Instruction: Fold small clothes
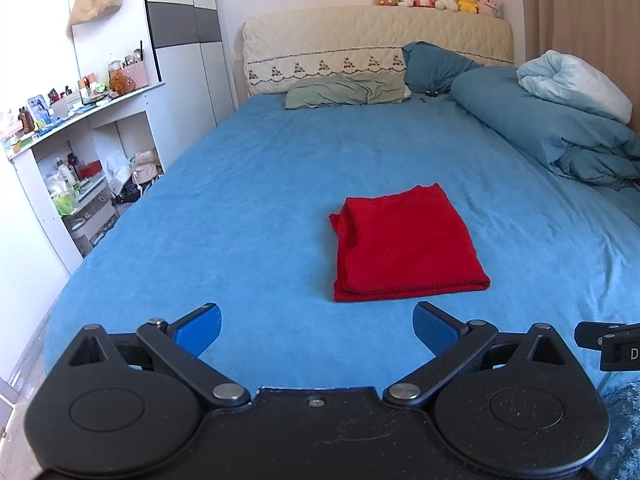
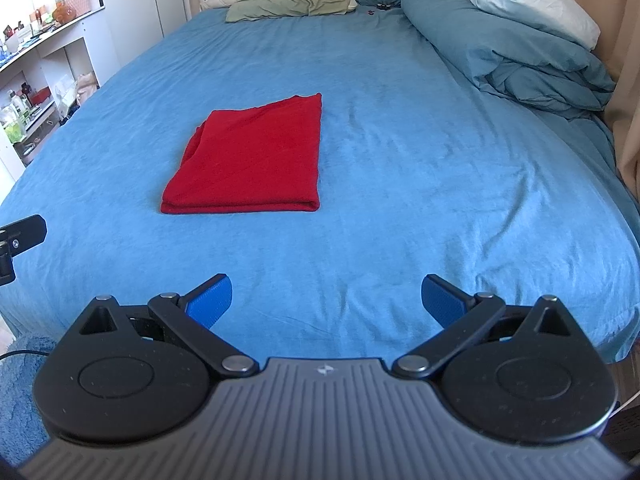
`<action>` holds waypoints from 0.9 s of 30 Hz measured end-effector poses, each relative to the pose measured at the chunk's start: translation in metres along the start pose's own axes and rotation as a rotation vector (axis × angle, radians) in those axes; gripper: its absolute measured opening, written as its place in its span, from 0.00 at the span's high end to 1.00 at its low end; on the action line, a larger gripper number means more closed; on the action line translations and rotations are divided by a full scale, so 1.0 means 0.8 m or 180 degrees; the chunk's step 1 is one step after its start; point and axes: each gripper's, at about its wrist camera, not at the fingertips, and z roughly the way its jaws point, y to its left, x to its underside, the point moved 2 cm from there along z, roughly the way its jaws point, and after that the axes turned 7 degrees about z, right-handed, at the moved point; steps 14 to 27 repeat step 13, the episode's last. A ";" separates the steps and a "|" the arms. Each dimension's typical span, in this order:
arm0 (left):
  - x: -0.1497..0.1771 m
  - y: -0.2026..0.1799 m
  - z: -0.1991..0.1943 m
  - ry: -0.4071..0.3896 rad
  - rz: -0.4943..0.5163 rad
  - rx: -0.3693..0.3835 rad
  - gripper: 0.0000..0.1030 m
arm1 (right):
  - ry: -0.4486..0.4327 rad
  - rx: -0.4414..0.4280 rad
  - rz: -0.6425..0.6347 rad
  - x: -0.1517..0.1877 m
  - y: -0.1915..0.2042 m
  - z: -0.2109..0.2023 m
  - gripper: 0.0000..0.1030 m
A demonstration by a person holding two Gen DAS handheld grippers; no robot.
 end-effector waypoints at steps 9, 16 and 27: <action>-0.001 0.004 0.000 -0.0042 0.0007 -0.0052 0.00 | 0.0010 -0.0020 0.0001 -0.001 -0.001 0.002 0.00; -0.001 0.006 0.002 -0.0033 -0.0015 -0.0050 0.00 | 0.0006 -0.0032 -0.0001 -0.004 -0.002 0.003 0.00; -0.001 0.006 0.002 -0.0033 -0.0015 -0.0050 0.00 | 0.0006 -0.0032 -0.0001 -0.004 -0.002 0.003 0.00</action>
